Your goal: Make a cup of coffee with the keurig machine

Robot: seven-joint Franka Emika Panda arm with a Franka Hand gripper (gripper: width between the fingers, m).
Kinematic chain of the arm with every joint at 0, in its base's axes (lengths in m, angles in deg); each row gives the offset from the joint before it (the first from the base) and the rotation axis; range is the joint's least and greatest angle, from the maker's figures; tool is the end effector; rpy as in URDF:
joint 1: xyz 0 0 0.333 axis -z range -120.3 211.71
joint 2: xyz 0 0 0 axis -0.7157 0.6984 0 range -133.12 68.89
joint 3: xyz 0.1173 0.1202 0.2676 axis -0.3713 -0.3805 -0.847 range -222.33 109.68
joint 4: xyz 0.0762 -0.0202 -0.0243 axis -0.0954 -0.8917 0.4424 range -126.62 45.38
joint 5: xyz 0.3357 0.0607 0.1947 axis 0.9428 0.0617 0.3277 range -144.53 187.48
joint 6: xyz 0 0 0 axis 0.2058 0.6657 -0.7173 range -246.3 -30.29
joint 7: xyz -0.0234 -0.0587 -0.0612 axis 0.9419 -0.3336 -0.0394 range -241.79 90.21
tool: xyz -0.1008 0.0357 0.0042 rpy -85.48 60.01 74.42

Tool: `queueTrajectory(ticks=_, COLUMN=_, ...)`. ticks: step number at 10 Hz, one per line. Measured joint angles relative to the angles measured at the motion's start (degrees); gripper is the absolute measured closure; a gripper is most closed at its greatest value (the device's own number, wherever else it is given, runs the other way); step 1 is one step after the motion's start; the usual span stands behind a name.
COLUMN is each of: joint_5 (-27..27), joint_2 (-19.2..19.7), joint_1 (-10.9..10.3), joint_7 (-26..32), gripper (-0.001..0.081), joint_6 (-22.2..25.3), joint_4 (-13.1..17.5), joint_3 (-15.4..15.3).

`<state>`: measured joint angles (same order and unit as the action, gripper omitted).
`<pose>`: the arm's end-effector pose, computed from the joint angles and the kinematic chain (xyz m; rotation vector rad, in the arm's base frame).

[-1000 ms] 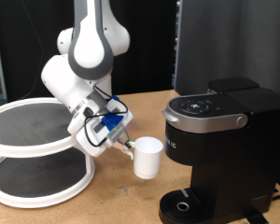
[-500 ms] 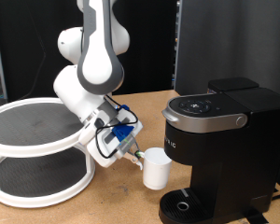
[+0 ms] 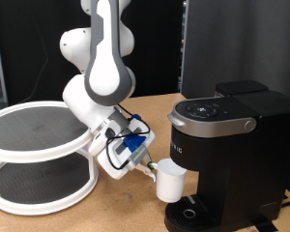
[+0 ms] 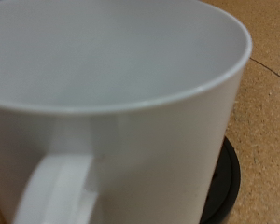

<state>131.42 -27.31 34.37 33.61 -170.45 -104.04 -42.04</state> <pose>0.3801 -0.0190 0.1877 -2.3873 -0.1012 -0.7957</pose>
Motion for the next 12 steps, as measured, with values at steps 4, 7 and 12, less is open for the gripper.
queueTrajectory(ticks=4, joint_5=2.1, joint_2=0.3, joint_1=0.0, joint_7=-0.4, gripper=0.0730, joint_6=0.3, joint_4=2.6, joint_3=-1.8)
queueTrajectory(ticks=7, joint_5=3.3, joint_2=2.4, joint_1=0.0, joint_7=-0.8, gripper=0.0730, joint_6=0.2, joint_4=5.4, joint_3=-2.6)
queueTrajectory(ticks=12, joint_5=3.5, joint_2=5.1, joint_1=0.0, joint_7=-1.2, gripper=0.0730, joint_6=-0.1, joint_4=7.8, joint_3=-3.2)
